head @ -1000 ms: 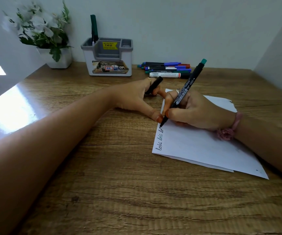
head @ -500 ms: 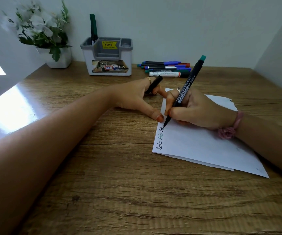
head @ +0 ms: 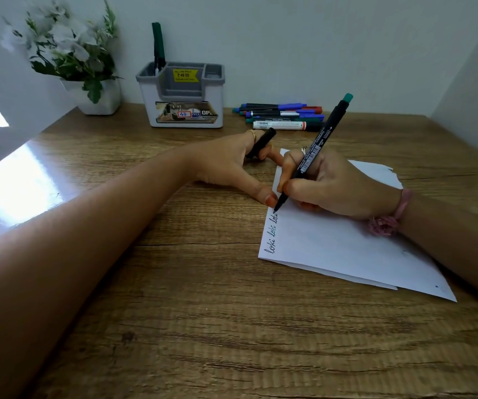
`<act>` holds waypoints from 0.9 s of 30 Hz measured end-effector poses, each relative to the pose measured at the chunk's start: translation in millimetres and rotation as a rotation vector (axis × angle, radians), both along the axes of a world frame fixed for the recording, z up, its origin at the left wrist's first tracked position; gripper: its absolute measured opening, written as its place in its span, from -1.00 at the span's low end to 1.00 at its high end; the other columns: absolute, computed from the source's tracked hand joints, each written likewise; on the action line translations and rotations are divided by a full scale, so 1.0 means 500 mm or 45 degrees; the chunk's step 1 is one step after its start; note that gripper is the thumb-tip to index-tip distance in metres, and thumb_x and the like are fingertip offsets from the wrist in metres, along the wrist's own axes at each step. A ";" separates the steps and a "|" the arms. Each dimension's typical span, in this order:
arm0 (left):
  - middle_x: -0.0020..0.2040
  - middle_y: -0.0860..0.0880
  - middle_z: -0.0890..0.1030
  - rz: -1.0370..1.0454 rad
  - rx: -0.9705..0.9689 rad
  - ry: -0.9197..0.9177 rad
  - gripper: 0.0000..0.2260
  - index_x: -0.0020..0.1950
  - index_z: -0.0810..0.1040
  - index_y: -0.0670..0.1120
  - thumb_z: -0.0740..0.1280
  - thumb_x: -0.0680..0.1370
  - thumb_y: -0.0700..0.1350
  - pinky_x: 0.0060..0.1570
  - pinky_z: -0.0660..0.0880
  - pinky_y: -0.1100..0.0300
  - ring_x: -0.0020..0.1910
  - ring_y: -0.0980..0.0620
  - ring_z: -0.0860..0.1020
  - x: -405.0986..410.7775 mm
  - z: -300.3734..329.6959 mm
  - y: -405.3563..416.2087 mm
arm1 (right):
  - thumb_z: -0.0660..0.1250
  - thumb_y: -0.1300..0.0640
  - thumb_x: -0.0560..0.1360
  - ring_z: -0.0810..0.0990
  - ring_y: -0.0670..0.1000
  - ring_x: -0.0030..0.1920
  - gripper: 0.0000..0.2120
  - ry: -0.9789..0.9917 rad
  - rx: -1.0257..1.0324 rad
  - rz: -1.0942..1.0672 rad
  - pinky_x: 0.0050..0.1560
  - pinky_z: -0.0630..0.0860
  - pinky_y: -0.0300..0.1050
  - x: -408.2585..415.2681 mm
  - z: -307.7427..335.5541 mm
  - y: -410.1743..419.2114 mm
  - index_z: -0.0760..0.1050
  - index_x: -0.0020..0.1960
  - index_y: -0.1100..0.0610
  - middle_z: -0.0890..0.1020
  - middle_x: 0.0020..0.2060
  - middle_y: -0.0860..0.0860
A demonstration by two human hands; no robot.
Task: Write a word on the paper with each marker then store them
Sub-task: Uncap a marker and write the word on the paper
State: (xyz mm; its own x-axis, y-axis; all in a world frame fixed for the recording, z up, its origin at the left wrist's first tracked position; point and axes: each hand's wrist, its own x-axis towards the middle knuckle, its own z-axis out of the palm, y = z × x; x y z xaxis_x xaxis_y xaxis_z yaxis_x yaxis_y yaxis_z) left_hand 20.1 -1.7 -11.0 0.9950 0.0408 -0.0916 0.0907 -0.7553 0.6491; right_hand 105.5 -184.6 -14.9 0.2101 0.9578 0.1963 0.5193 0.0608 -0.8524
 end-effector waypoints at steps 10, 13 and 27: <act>0.09 0.16 0.43 -0.018 0.000 -0.022 -0.36 0.06 0.32 0.22 0.50 0.09 0.28 0.12 0.36 0.21 0.13 0.19 0.40 -0.006 0.007 -0.006 | 0.26 0.25 0.37 0.39 -0.13 -0.54 -0.97 0.061 0.009 -0.031 -0.53 0.34 -0.32 0.004 0.000 -0.001 0.47 -0.23 0.20 0.49 -0.50 0.05; 0.20 0.16 0.42 -0.019 0.029 -0.016 -0.31 0.17 0.34 0.24 0.52 0.12 0.27 0.27 0.35 0.12 0.22 0.17 0.38 -0.006 0.008 -0.005 | 0.24 0.24 0.37 0.36 -0.11 -0.53 -0.91 0.326 0.131 -0.147 -0.53 0.32 -0.30 0.009 0.008 0.006 0.45 -0.29 0.11 0.44 -0.56 -0.07; -0.26 0.03 0.44 0.106 -0.204 -0.197 -0.70 -0.20 0.35 0.00 0.42 0.41 0.12 -0.14 0.41 0.25 -0.27 0.13 0.43 -0.023 0.013 -0.033 | 0.18 0.22 0.49 0.51 -0.11 -0.35 -0.81 0.338 0.311 -0.475 -0.25 0.39 -0.23 0.045 0.069 -0.018 0.53 -0.19 0.06 0.67 -0.34 -0.01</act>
State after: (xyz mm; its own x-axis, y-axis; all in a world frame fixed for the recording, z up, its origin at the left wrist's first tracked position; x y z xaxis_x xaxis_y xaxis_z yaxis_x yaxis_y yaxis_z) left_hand 8.6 -18.2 -4.5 0.9914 0.1207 0.0499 0.0386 -0.6353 0.7713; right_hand 128.0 -193.6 19.4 0.6016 0.7409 0.2985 0.3114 0.1267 -0.9418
